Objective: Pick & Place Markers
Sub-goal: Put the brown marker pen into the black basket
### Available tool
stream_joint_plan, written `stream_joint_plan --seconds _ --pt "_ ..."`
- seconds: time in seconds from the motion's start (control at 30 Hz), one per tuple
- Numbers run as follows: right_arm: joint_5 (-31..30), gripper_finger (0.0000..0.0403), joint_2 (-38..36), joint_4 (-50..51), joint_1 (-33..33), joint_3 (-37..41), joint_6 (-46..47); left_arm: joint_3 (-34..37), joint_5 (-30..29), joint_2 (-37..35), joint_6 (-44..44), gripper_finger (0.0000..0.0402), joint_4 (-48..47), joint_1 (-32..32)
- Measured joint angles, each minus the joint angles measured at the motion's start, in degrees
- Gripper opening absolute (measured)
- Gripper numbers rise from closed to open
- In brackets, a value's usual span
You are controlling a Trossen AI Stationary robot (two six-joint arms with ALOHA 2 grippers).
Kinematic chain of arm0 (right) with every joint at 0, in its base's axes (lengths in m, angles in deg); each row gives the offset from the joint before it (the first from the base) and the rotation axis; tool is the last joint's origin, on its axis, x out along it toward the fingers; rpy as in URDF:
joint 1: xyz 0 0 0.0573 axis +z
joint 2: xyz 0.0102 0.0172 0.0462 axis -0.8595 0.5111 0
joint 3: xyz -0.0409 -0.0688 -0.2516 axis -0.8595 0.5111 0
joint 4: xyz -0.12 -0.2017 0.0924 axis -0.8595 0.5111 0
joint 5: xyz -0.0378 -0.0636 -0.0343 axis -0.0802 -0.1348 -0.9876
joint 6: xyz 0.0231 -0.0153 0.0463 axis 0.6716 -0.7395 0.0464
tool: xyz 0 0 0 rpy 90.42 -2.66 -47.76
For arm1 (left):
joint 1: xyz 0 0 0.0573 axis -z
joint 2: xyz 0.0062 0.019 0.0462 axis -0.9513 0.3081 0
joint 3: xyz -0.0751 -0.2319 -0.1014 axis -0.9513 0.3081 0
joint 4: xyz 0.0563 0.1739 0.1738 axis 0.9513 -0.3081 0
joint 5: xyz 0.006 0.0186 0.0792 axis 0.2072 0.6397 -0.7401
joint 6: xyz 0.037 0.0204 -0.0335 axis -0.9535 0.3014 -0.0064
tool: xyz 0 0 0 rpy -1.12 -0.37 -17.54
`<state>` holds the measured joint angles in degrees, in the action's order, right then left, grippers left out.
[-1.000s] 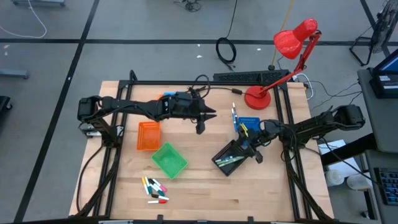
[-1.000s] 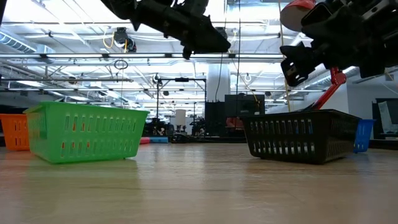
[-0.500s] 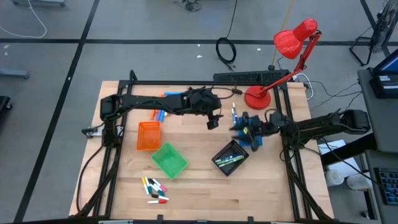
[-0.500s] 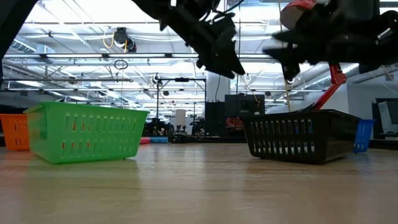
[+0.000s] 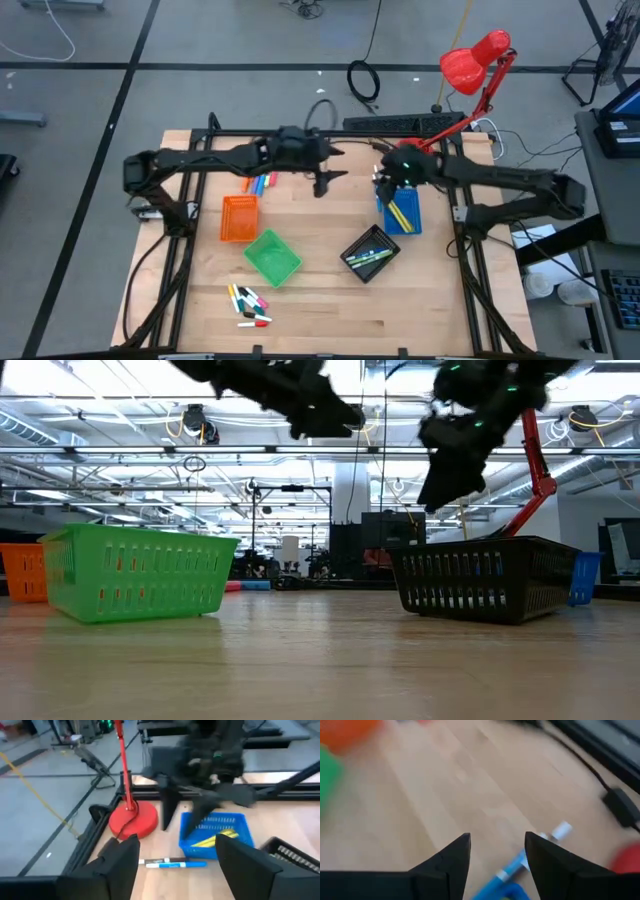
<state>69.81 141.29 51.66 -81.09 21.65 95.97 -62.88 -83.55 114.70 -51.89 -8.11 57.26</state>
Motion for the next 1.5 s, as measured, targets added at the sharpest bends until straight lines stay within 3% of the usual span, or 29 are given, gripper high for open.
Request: stream_joint_plan --seconds 0.13,0.3,0.43,0.63,1.03,1.23,1.5 --pt "0.0 0.0173 9.8 11.2 -3.8 -8.8 -2.6 10.8 1.5 -4.7 1.8 0.0244 13.2 -0.5" --pt "1.7 0.0172 19.1 10.7 -8.2 -12.6 -3.9 18.8 1.7 -9.2 4.3 0.0234 23.9 -0.5" --pt "6.2 0.0170 24.6 7.1 -11.2 -12.7 -3.1 20.2 1.6 -11.6 4.5 0.0229 23.9 -0.5" --pt "4.5 0.0164 30.2 7.4 -12.4 -12.7 -2.0 20.4 1.6 -12.7 3.9 0.0227 20.9 -0.3" --pt "2.7 0.0164 30.7 8.0 -12.7 -12.6 -1.2 20.4 1.6 -12.7 3.7 0.0228 20.5 -0.4" --pt "-1.9 0.0164 29.7 9.5 -13.0 -12.6 -1.4 20.4 1.5 -12.7 3.8 0.0228 20.2 -0.4" --pt "-1.5 0.0164 29.8 8.8 -12.9 -11.1 -2.3 20.4 1.5 -12.7 3.8 0.0228 19.8 -0.4"
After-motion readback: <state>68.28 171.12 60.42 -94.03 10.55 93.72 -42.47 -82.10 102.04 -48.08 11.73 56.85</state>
